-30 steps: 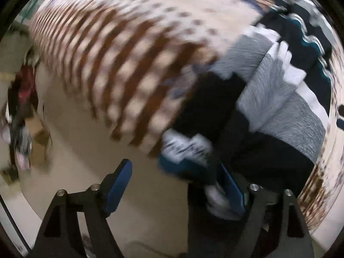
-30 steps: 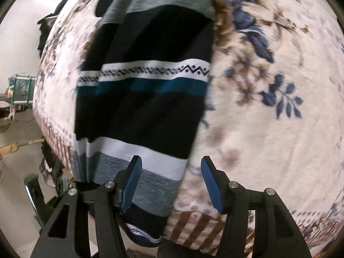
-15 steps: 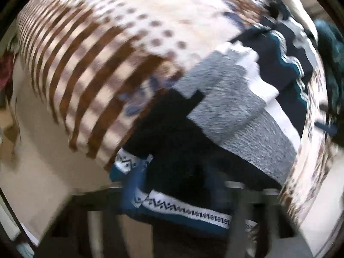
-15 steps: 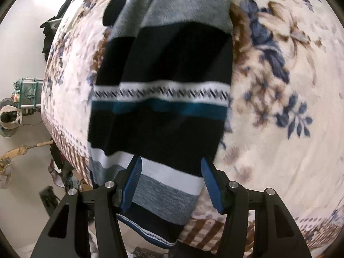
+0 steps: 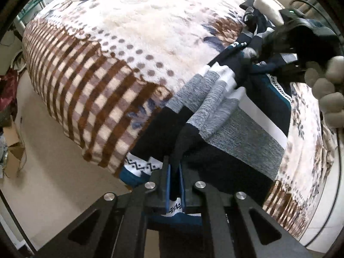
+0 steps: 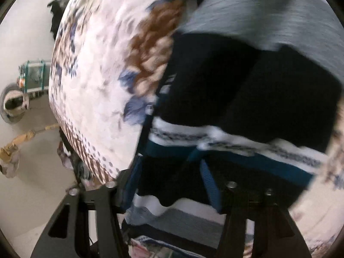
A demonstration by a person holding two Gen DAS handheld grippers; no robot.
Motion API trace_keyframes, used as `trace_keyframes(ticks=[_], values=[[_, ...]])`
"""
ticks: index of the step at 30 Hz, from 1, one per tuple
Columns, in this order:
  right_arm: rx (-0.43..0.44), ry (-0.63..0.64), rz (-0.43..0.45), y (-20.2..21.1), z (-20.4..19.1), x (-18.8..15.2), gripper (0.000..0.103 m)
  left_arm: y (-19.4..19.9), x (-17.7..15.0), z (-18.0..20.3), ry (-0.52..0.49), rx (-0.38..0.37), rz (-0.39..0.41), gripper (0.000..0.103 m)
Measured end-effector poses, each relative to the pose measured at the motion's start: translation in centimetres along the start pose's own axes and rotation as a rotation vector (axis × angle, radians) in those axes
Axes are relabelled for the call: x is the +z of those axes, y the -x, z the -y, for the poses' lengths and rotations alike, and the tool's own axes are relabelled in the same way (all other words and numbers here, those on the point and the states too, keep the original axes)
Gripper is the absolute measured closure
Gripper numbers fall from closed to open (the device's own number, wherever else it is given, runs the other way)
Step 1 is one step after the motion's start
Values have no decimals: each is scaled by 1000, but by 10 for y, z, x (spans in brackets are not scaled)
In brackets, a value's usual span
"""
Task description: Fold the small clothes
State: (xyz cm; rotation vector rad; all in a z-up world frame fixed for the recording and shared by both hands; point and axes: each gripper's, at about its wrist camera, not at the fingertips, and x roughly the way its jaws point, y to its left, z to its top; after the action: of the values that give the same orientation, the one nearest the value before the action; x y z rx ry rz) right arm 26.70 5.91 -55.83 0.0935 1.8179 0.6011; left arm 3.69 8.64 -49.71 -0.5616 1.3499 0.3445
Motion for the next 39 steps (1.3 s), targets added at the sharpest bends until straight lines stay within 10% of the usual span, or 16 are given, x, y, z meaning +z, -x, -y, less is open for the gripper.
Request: trace_keyframes(ticks=[1, 8, 13, 17, 23, 29, 31, 33, 39], values=[[-58, 6, -2, -6, -4, 3, 97, 6, 2, -9, 0, 3, 2, 98], [-38, 29, 133, 10, -30, 6, 98, -29, 10, -31, 52, 5, -8, 98], [-94, 15, -31, -22, -25, 25, 96, -46, 13, -46, 110, -95, -150, 85], [20, -4, -14, 30, -6, 35, 47, -8, 28, -48, 130, -139, -110, 50], [41, -128, 193, 148, 37, 99, 42, -3, 95, -20, 73, -134, -27, 41], [-65, -151, 221, 150, 44, 208, 42, -49, 138, 8, 11, -90, -39, 41], [-126, -174, 193, 136, 55, 233, 51, -59, 146, 16, 0, -103, -51, 41], [-185, -187, 186, 128, 57, 244, 97, -60, 153, 22, -11, -117, -57, 41], [-145, -147, 377, 173, 40, 238, 97, -48, 179, 27, -7, -160, -36, 41]])
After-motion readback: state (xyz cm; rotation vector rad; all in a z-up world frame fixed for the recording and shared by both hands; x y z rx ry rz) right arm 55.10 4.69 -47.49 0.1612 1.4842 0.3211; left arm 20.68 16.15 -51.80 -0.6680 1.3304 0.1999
